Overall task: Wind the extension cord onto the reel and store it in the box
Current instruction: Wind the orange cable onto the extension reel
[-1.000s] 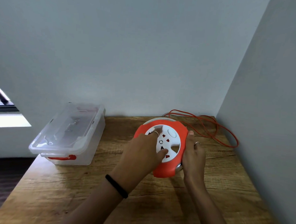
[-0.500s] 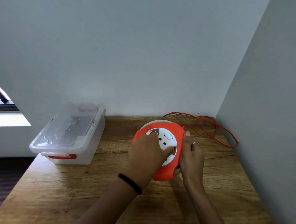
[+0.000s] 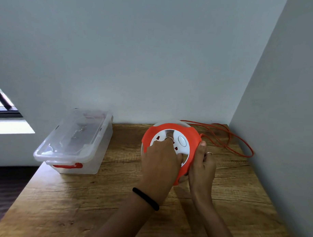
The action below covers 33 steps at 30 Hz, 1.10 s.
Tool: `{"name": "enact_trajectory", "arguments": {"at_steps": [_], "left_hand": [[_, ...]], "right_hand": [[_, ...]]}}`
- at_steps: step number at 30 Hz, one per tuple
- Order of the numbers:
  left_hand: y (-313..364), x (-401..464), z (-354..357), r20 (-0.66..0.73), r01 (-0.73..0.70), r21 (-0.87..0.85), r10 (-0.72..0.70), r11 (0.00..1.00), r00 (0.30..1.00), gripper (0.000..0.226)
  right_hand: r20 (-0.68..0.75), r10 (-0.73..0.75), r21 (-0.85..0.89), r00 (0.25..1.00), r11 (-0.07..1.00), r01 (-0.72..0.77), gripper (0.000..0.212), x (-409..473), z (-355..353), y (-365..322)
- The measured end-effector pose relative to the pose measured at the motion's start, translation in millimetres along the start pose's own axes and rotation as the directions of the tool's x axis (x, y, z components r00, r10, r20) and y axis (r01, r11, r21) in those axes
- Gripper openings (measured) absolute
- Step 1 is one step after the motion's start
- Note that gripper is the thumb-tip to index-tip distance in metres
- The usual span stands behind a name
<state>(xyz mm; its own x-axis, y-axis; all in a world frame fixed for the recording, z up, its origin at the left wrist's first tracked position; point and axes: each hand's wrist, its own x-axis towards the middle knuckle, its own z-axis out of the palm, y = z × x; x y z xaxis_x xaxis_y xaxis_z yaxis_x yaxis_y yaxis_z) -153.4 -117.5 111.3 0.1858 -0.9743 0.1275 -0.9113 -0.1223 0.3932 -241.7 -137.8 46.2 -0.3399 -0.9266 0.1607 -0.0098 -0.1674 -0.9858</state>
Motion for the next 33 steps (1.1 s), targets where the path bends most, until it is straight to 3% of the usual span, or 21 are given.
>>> {"name": "enact_trajectory", "arguments": {"at_steps": [6,13,18,21,27,33], "left_hand": [[-2,0,4,0.058,-0.055,0.073,0.051,0.996,0.997,0.066],[-13,14,-18,0.272,-0.398,0.294,0.323,0.869,0.907,0.052],[-23,22,-29,0.32,-0.505,0.319,0.41,0.802,0.854,0.059],[-28,19,-29,0.293,-0.481,0.317,0.398,0.817,0.869,0.065],[-27,2,-21,0.143,-0.302,0.242,0.274,0.922,0.951,0.068],[-26,-11,-10,-0.032,-0.13,0.132,0.135,0.983,0.99,0.074]], "right_hand": [[-0.012,0.054,-0.025,0.998,0.998,-0.054,0.047,4,-1,4],[0.003,0.147,-0.026,0.989,0.989,-0.146,0.049,6,-5,-6],[0.007,0.163,-0.06,0.987,0.985,-0.163,0.049,4,-2,-9],[0.034,0.128,-0.081,0.991,0.989,-0.125,0.051,6,-3,-10],[0.001,0.107,-0.045,0.994,0.993,-0.107,0.05,5,-1,-12],[-0.013,0.252,0.11,0.968,0.962,-0.249,0.049,-1,2,-6]]}}
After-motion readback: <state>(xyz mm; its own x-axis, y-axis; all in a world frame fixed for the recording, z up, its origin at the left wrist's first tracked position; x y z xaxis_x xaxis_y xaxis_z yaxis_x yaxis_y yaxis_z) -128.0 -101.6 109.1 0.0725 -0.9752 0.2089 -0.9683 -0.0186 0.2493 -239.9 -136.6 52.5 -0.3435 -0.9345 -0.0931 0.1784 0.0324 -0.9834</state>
